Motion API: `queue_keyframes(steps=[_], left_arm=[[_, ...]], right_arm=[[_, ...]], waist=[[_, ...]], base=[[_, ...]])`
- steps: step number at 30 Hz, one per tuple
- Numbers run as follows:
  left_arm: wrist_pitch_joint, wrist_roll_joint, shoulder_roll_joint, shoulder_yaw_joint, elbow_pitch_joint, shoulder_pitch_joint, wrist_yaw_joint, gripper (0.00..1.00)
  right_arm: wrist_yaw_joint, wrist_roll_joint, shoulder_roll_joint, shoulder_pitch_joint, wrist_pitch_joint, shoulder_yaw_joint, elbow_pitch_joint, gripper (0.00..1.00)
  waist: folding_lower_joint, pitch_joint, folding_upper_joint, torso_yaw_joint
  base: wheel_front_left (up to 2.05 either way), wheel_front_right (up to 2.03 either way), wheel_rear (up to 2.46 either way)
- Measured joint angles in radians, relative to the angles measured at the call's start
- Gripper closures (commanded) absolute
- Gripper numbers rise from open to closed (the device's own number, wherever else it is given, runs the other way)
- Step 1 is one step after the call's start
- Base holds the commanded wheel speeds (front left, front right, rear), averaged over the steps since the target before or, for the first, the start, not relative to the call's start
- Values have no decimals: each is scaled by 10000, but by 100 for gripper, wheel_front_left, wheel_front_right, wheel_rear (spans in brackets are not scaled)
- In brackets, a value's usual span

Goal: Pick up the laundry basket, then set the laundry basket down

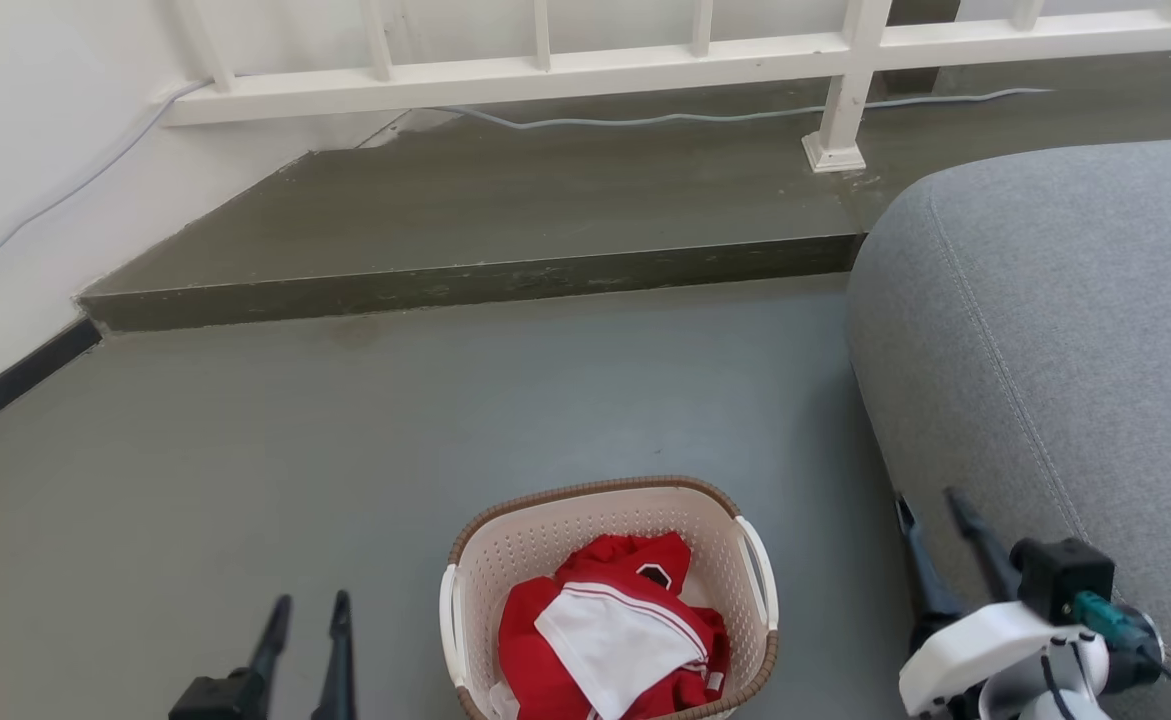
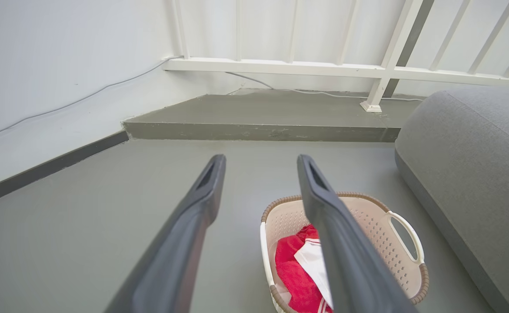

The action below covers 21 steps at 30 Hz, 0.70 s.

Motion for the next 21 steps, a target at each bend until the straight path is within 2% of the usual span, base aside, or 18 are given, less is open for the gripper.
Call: queue_keyframes(steps=[5,11,21], left_arm=[[10,-19,-65,-82,500,16,-2,100],[10,-462,-90,-128,449,54,-65,100],[192,-2215,-207,94,309,72,-236,100]], right_arm=[[17,29,186,255,12,113,433,100],[117,456,270,359,17,52,376,100],[366,2167,355,357,337,-359,224,100]], waist=[[0,1,0,1],[0,9,0,42],[0,22,0,122]], base=[[0,0,0],[0,0,0],[0,0,0]])
